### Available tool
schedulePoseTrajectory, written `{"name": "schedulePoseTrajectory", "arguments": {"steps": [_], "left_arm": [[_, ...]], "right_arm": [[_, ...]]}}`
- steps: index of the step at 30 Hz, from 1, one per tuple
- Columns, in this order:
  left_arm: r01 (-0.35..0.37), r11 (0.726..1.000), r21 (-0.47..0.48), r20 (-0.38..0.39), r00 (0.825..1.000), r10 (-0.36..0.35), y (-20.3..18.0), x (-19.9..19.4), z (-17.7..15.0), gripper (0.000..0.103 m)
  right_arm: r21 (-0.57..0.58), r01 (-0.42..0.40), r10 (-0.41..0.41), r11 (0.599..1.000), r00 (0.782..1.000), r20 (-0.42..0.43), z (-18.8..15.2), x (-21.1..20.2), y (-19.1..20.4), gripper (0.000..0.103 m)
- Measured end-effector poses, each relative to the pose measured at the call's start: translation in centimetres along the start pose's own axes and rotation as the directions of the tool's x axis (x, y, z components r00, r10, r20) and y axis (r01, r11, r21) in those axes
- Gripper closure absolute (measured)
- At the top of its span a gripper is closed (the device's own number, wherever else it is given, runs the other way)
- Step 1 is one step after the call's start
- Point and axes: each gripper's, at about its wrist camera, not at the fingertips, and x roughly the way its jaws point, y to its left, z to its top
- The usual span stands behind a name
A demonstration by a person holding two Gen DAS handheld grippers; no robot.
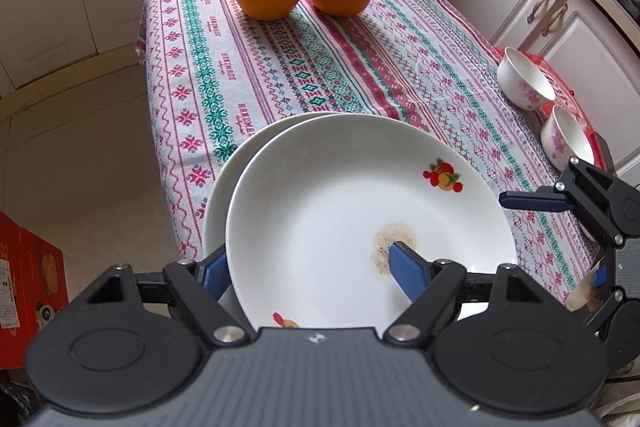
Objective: Organize plates and bowls
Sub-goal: 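Lower the stained plate onto the stack and open the left gripper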
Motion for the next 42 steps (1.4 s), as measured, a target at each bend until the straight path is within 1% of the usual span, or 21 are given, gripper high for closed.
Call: {"name": "schedulePoseTrajectory", "arguments": {"steps": [5,16,35,41,42], "left_arm": [[0.005,1.000,-0.021,0.012,1.000,-0.004,0.2,-0.5,-0.2,0.023],[-0.017,0.999,-0.042,0.033,0.999,0.019,0.3,-1.0,-0.1,0.023],[-0.086,0.996,-0.014,0.019,0.996,0.087,-0.4,-1.4,-0.2,0.022],[-0.116,0.993,-0.008,0.008,0.993,0.116,-0.3,-1.1,-0.5,0.022],[-0.117,0.993,0.000,0.012,0.993,0.117,-0.4,-1.1,-0.6,0.020]], "right_arm": [[0.011,0.002,-0.002,1.000,1.000,0.005,-0.1,-0.1,-0.2,0.008],[0.028,0.004,-0.005,1.000,1.000,0.022,-0.3,-0.8,-0.4,0.008],[0.039,0.034,-0.036,0.999,0.999,0.034,-1.3,-2.4,-0.5,0.008],[0.046,0.045,-0.046,0.998,0.999,0.022,-1.7,-2.5,-0.7,0.005],[0.050,0.046,-0.047,0.998,0.999,0.021,-1.9,-2.6,-0.8,0.004]]}}
